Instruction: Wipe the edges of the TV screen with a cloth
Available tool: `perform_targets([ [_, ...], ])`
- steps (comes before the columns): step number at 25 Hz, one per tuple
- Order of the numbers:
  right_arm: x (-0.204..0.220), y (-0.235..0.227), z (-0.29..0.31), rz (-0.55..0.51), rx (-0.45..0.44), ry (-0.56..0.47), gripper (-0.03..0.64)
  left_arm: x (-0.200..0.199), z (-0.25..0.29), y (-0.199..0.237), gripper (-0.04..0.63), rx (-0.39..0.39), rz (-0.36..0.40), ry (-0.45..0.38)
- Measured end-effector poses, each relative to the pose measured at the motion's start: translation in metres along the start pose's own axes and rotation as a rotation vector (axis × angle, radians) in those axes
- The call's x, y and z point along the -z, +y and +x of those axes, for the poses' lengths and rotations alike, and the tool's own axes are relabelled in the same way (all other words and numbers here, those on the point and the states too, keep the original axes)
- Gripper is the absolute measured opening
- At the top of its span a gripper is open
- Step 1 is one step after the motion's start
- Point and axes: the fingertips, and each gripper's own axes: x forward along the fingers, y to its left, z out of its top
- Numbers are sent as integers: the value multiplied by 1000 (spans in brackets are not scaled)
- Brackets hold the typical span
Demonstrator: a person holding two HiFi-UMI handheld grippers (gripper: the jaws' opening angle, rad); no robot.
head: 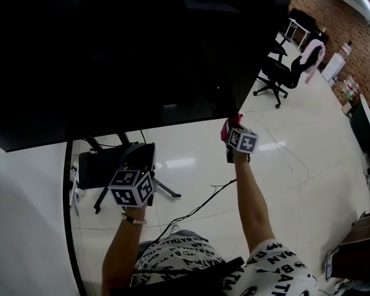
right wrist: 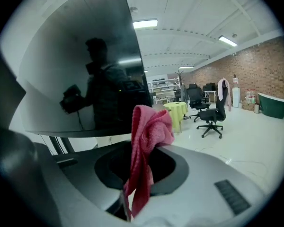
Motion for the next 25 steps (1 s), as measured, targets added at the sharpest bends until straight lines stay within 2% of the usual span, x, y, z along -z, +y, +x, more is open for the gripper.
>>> perform_targets([
  [7,-5,44,0,-37,-67,11,75,-5,-6,16,0,-19,-27,-15],
  [17,19,162,0,-108,-189,54,75,-2,-44,58,0,-76,-77,-19],
  [25,33,255,-3,-151,-250,85,75,1,-81,109,0,-129,-122,-15],
])
